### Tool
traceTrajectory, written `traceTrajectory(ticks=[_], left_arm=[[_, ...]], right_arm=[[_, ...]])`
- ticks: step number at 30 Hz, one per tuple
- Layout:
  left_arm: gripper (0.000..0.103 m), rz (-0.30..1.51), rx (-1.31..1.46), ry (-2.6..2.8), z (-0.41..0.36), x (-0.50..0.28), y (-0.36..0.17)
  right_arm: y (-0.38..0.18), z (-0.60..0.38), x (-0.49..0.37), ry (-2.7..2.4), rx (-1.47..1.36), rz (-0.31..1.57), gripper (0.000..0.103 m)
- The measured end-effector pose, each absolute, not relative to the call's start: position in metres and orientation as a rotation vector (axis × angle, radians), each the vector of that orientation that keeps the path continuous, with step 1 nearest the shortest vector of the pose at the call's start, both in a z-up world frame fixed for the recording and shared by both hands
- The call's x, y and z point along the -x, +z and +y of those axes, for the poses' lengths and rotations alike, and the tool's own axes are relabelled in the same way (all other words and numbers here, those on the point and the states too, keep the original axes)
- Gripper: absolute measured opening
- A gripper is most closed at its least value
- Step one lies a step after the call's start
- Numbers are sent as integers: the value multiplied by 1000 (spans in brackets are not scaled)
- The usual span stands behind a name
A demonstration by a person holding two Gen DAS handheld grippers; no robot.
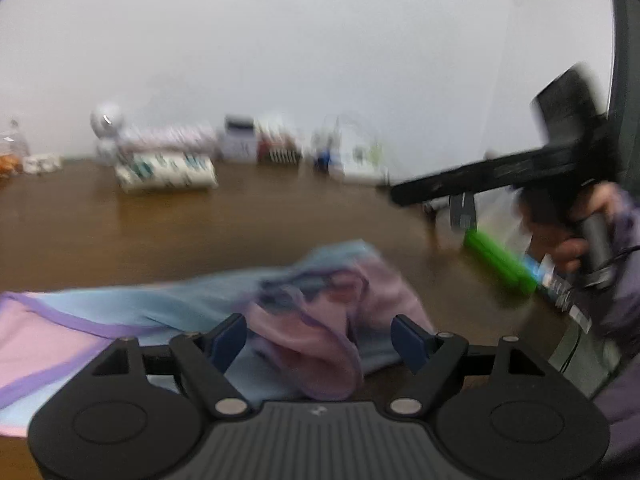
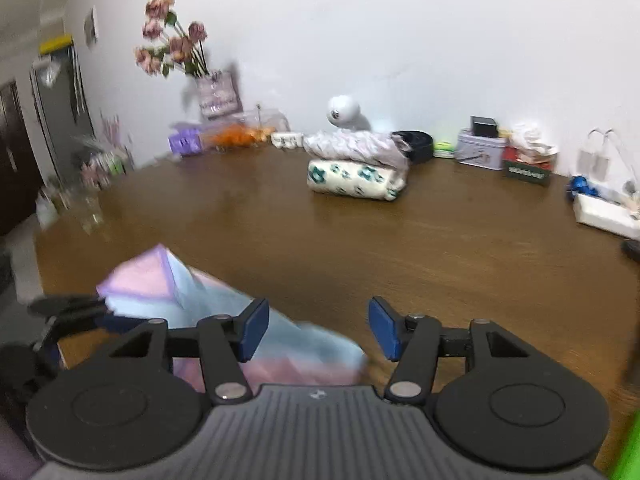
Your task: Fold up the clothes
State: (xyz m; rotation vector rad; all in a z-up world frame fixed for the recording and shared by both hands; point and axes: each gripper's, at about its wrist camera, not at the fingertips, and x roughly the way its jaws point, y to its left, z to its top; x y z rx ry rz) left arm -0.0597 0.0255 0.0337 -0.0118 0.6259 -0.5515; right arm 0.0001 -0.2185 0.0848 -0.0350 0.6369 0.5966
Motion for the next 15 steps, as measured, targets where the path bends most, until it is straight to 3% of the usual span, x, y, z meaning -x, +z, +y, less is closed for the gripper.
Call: traceTrajectory(ticks=[1,2,3,5,7,11,13,14,15], left_arm=[[57,654,-3,-533,19,54,30],[28,671,3,-530,19,49,27],[13,680,36,-546,22,43,27],[8,649,171,-614,40,30,28],[6,627,321,-639,61,16,26],[7,680,396,-530,86,6,15],[23,686,356,-478,97,11,13],[40,666,331,-442,104,16,16],[47,646,306,-406,111,22,19]], right_arm=[[81,-223,6,594,50,642,57],[74,-224,13,617,48,656,56],[65,-222,16,631,49,665,55],[48,-218,20,660,37,682,52],[34,-214,20,686,4,701,43],[17,-202,12,709,-18,721,41],[15,-194,13,726,29,724,41],[14,-190,13,734,53,725,42],[17,-187,13,743,85,726,44]])
